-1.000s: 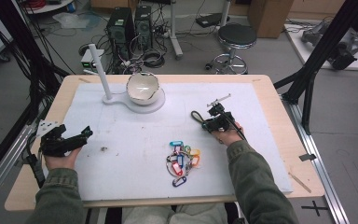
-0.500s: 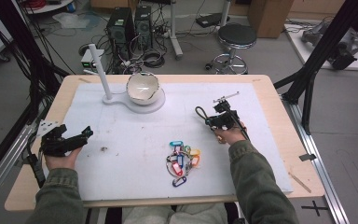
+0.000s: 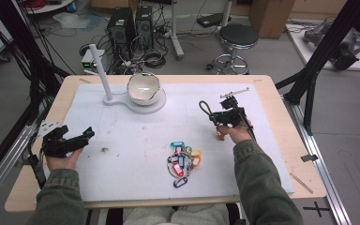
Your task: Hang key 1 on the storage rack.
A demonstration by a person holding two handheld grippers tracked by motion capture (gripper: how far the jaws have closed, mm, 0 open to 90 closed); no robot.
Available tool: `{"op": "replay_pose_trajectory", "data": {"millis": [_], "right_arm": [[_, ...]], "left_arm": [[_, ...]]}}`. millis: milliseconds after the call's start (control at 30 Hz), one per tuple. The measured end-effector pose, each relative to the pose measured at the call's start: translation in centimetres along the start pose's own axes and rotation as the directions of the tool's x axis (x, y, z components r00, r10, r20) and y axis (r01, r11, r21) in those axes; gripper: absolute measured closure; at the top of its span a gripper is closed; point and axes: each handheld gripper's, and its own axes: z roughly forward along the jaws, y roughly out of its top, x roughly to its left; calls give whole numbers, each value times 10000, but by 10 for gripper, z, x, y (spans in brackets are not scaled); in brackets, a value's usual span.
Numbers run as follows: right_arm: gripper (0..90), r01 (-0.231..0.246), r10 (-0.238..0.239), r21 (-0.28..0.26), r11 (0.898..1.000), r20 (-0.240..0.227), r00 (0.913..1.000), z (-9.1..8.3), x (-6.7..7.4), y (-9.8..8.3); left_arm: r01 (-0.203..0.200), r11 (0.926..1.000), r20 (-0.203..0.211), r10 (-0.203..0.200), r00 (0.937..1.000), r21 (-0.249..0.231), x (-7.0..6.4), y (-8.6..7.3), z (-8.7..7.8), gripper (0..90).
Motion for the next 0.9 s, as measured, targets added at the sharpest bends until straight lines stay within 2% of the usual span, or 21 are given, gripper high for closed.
{"op": "replay_pose_trajectory", "data": {"millis": [267,533,900], "right_arm": [[751,-114,113,-262,9996,-39,9999,-15,1,6],[751,-19,10,-729,9973,-133,9999,-33,12,24],[751,136,-160,-930,9956,-252,9996,-38,27,41]], "left_arm": [[33,10000,-91,-33,10000,9,1,0,0,17],[54,10000,-111,-54,9999,-4,2,0,-1,17],[86,10000,1,-86,10000,12,2,0,0,17]]}}
